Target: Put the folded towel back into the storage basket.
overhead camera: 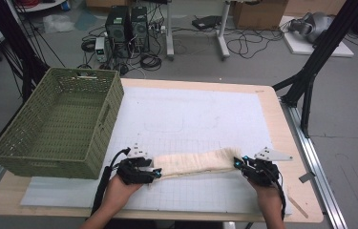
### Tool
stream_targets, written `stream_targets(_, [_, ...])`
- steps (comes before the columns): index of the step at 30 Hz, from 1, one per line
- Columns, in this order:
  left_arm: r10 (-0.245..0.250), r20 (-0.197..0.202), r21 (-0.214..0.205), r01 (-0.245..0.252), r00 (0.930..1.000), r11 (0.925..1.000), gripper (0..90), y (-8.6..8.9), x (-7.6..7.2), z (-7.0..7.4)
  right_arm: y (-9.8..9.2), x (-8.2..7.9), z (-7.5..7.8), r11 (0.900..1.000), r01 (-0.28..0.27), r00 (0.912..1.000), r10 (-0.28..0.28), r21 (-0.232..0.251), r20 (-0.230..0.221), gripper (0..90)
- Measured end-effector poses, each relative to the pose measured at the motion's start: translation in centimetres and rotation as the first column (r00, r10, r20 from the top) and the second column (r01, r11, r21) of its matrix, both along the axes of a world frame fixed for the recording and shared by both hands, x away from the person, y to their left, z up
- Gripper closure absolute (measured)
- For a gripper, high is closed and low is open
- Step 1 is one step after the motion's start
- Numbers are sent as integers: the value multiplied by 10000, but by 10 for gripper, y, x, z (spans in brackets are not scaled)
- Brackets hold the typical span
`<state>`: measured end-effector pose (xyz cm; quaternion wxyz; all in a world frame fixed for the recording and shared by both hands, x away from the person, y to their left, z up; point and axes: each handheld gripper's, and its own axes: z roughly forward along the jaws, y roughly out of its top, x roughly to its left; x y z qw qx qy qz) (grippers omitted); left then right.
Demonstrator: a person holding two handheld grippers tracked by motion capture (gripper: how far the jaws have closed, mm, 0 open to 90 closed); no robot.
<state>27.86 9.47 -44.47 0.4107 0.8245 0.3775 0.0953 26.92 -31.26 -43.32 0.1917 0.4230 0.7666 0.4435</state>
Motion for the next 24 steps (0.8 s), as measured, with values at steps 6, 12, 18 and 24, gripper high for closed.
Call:
stream_targets(6, [66, 578, 477, -93, 9983, 9988, 528, -6, -7, -2, 0, 0, 0, 10000, 2, 10000, -2, -63, 3, 802])
stream_targets(12, [-233, 660, 156, 223, 9975, 9996, 830, -8, -11, -3, 1, 0, 0, 10000, -29, 10000, 29, -93, 20, 802])
stream_targets(18, [-52, 418, -812, 85, 9991, 9967, 839, 3, -5, 4, 1, -1, 1, 10000, -67, 10000, 67, -26, 73, 802])
stream_targets(24, [-107, 920, -1754, 268, 9957, 9841, 837, 20, -2, 21, 3, -2, 4, 9995, -305, 9992, 304, 37, 257, 802])
